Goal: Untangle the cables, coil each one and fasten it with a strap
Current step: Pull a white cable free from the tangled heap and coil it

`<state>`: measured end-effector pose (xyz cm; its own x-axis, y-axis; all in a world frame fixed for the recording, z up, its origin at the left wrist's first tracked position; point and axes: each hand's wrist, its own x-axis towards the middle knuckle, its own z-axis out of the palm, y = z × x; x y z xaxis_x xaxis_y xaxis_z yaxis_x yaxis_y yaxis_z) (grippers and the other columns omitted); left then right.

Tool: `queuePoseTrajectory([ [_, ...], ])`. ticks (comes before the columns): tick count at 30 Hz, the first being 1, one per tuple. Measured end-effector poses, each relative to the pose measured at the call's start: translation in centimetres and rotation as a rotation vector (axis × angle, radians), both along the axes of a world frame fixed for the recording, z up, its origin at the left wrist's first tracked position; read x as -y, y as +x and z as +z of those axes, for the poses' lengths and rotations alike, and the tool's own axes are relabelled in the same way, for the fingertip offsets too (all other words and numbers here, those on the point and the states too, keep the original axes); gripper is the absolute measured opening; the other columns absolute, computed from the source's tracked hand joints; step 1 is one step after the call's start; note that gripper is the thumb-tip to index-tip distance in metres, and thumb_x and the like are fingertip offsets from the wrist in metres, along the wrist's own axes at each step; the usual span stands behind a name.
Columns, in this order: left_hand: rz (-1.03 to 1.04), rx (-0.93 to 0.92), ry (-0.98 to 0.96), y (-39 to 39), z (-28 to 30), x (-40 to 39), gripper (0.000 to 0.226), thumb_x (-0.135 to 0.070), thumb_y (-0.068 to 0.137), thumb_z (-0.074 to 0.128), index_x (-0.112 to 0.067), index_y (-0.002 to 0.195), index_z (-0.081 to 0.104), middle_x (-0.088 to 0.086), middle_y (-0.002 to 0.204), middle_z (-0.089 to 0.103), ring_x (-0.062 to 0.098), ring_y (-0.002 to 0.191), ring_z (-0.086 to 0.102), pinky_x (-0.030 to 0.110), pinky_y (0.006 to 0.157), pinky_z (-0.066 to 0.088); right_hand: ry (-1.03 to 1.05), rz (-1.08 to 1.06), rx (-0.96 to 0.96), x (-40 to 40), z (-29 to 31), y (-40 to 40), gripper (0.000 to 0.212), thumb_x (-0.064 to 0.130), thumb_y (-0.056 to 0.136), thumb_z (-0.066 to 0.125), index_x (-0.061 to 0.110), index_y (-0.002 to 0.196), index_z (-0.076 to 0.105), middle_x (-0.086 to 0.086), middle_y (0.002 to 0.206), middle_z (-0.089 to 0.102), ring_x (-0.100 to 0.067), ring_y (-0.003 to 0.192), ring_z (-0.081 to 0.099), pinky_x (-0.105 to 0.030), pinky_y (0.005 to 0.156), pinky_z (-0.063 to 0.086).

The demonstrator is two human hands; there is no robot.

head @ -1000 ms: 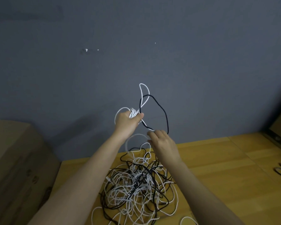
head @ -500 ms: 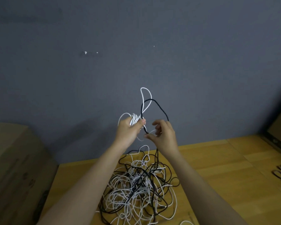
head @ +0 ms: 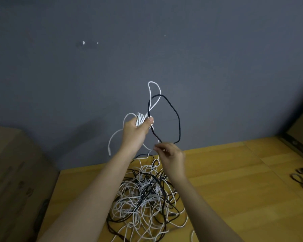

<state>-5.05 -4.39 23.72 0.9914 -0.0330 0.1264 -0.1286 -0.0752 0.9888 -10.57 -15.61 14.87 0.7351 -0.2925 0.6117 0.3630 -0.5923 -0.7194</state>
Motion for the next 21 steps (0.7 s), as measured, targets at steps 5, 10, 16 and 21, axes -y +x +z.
queuePoseTrajectory([
  [5,-0.053,-0.014,-0.016,0.0,-0.7,0.2,0.028,-0.029,0.087,0.067,-0.020,0.064,0.054,-0.010,0.044,0.042,0.011,0.046,0.036,0.031,0.058,0.034,0.205,-0.038,-0.145,1.6,0.9,1.5,0.033,0.006,0.082,0.073,0.020,0.101,0.051,0.009,0.094,0.049,-0.003,0.077,0.057,-0.008,0.065,0.044],
  [10,-0.108,-0.061,-0.069,-0.7,-0.5,0.5,0.025,-0.023,0.090,0.064,-0.021,0.068,0.055,-0.015,0.039,0.043,0.000,0.036,0.037,0.015,0.042,0.032,0.139,0.077,-0.342,2.4,0.8,2.4,0.019,0.016,0.089,0.066,0.007,0.105,0.069,-0.005,0.094,0.058,-0.008,0.070,0.061,-0.018,0.065,0.052],
  [16,-0.099,0.006,0.007,-0.3,-0.9,0.5,0.025,-0.026,0.088,0.067,-0.020,0.067,0.056,-0.012,0.042,0.045,0.005,0.043,0.040,0.025,0.050,0.033,-0.176,0.069,-0.426,1.6,0.5,2.6,0.019,0.026,0.097,0.054,0.011,0.091,0.066,0.001,0.070,0.057,-0.007,0.056,0.048,-0.018,0.050,0.031],
  [21,-0.102,0.079,0.164,-0.7,-1.0,0.0,0.022,-0.029,0.089,0.066,-0.017,0.071,0.059,-0.009,0.045,0.047,0.004,0.042,0.040,0.023,0.048,0.032,0.206,0.136,-0.498,1.5,0.6,2.7,0.016,0.019,0.101,0.046,0.012,0.097,0.060,0.003,0.057,0.056,-0.025,0.058,0.061,-0.040,0.063,0.053],
])
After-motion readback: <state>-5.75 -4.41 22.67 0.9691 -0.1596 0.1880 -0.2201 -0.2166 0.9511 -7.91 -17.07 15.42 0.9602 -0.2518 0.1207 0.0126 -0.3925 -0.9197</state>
